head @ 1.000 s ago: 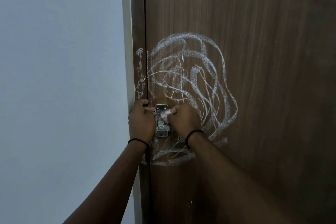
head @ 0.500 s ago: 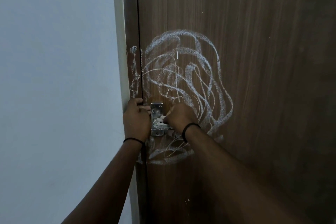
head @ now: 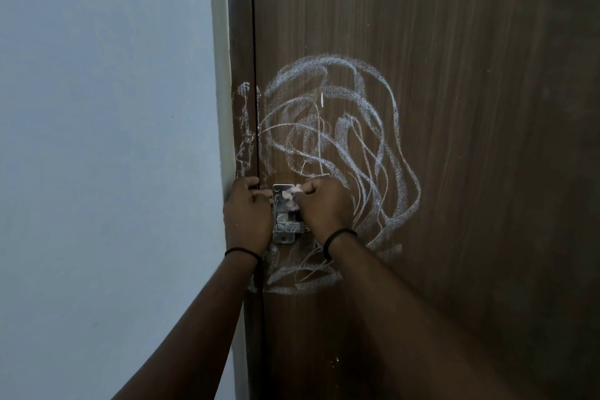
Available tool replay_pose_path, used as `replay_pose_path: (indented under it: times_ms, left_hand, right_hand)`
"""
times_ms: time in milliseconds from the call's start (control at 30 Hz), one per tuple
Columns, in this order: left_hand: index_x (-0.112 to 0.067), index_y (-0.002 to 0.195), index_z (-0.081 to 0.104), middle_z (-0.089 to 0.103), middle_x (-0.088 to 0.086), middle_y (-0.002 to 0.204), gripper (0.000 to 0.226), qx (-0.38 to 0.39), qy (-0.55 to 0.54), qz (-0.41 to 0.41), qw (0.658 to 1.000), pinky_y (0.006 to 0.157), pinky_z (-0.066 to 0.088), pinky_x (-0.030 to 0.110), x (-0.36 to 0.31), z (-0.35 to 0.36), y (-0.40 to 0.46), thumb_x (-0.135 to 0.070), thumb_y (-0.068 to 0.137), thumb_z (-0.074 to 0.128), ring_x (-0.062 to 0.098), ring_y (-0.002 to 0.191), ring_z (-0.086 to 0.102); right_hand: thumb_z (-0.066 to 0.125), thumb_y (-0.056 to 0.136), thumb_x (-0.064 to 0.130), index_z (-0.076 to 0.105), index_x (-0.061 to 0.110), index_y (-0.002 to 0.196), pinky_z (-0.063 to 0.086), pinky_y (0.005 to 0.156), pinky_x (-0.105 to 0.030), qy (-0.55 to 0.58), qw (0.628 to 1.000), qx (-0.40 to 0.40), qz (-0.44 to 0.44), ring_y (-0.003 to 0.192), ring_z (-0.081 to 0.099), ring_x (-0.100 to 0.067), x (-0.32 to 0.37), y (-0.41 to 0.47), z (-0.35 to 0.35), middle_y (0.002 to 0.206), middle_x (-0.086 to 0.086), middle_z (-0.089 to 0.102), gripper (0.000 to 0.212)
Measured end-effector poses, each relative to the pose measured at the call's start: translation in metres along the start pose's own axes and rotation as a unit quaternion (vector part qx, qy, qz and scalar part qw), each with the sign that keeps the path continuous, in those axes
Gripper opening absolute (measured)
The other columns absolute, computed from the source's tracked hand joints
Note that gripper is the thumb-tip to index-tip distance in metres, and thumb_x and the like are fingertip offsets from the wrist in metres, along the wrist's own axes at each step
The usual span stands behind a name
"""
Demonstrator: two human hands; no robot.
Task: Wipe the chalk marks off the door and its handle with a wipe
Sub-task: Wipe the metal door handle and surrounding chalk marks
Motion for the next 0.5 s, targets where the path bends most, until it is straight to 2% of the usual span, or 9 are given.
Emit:
replay_pose_path:
  times_ms: [67, 133, 200, 233, 300, 367, 467, 500]
  left_hand:
    - [-0.011, 0.117, 0.058, 0.071, 0.003, 0.094, 0.030, 0.001, -0.006, 0.001, 1.000, 0.092, 0.054, 0.045, 0.000, 0.000, 0.000, -0.002, 0.091, 0.047, 0.022, 0.094, 0.068]
    - [-0.012, 0.115, 0.059, 0.071, 0.002, 0.092, 0.028, -0.001, -0.007, 0.002, 1.000, 0.092, 0.053, 0.043, 0.001, 0.000, 0.000, -0.004, 0.091, 0.048, 0.021, 0.093, 0.068]
    - [-0.014, 0.112, 0.059, 0.070, 0.000, 0.090, 0.025, -0.003, -0.008, 0.003, 1.000, 0.089, 0.054, 0.040, 0.002, 0.000, 0.000, -0.005, 0.091, 0.049, 0.019, 0.091, 0.068]
    - [-0.014, 0.111, 0.059, 0.070, -0.001, 0.090, 0.025, -0.005, -0.006, 0.004, 1.000, 0.088, 0.053, 0.038, 0.002, 0.000, 0.000, -0.006, 0.091, 0.049, 0.019, 0.091, 0.068]
    - [-0.014, 0.112, 0.059, 0.070, -0.001, 0.090, 0.024, -0.006, -0.001, 0.005, 1.000, 0.086, 0.051, 0.034, 0.003, 0.000, 0.000, -0.006, 0.090, 0.051, 0.019, 0.091, 0.068]
    - [-0.015, 0.112, 0.060, 0.070, 0.000, 0.090, 0.024, -0.004, 0.002, 0.004, 1.000, 0.082, 0.049, 0.029, 0.003, 0.001, 0.001, -0.007, 0.090, 0.053, 0.017, 0.091, 0.067]
    - [-0.015, 0.112, 0.060, 0.071, 0.001, 0.090, 0.024, -0.004, 0.003, 0.008, 1.000, 0.078, 0.043, 0.024, 0.003, 0.001, 0.001, -0.008, 0.090, 0.054, 0.016, 0.091, 0.066]
    - [-0.014, 0.113, 0.060, 0.071, 0.002, 0.090, 0.024, -0.005, 0.003, 0.008, 1.000, 0.078, 0.043, 0.024, 0.003, 0.002, 0.002, -0.008, 0.090, 0.054, 0.018, 0.091, 0.066]
  right_hand:
    - [0.080, 0.079, 0.024, 0.067, 0.020, 0.069, 0.050, 0.057, -0.025, -0.062, 0.994, 0.084, 0.025, 0.069, 0.068, -0.015, -0.007, 0.005, 0.007, 0.085, 0.006, 0.075, 0.017]
    - [0.079, 0.080, 0.017, 0.065, 0.021, 0.075, 0.055, 0.064, -0.027, -0.071, 0.988, 0.130, 0.047, 0.083, 0.070, -0.017, -0.014, 0.007, 0.010, 0.107, 0.001, 0.075, 0.015]
    - [0.076, 0.083, 0.021, 0.072, 0.019, 0.072, 0.059, 0.071, -0.034, -0.034, 0.996, 0.075, 0.020, 0.078, 0.069, -0.017, -0.008, 0.002, 0.005, 0.091, 0.000, 0.076, 0.012]
    - [0.073, 0.086, 0.024, 0.073, 0.019, 0.074, 0.059, 0.068, -0.035, -0.012, 0.999, 0.031, -0.004, 0.071, 0.068, -0.015, -0.003, -0.004, 0.001, 0.080, 0.003, 0.075, 0.013]
    - [0.069, 0.089, 0.026, 0.074, 0.021, 0.077, 0.056, 0.064, -0.034, 0.028, 0.999, -0.018, -0.030, 0.066, 0.065, -0.014, 0.003, -0.009, -0.004, 0.074, 0.006, 0.072, 0.014]
    - [0.072, 0.087, 0.026, 0.072, 0.020, 0.077, 0.057, 0.068, -0.034, 0.012, 1.000, 0.017, -0.011, 0.071, 0.066, -0.016, 0.003, -0.004, -0.001, 0.077, 0.004, 0.072, 0.012]
    - [0.076, 0.083, 0.019, 0.072, 0.016, 0.075, 0.059, 0.074, -0.036, -0.080, 0.989, 0.122, 0.032, 0.077, 0.069, -0.019, -0.006, 0.003, 0.007, 0.080, -0.003, 0.073, 0.010]
    - [0.075, 0.083, 0.017, 0.072, 0.014, 0.075, 0.060, 0.076, -0.037, -0.076, 0.988, 0.129, 0.042, 0.077, 0.069, -0.020, -0.008, 0.003, 0.007, 0.080, -0.003, 0.073, 0.009]
Point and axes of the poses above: each hand's wrist, its own y-axis towards the middle knuckle, its own z-axis out of the palm, x = y × z, the point moved 7 cm from there along y, towards the middle knuckle
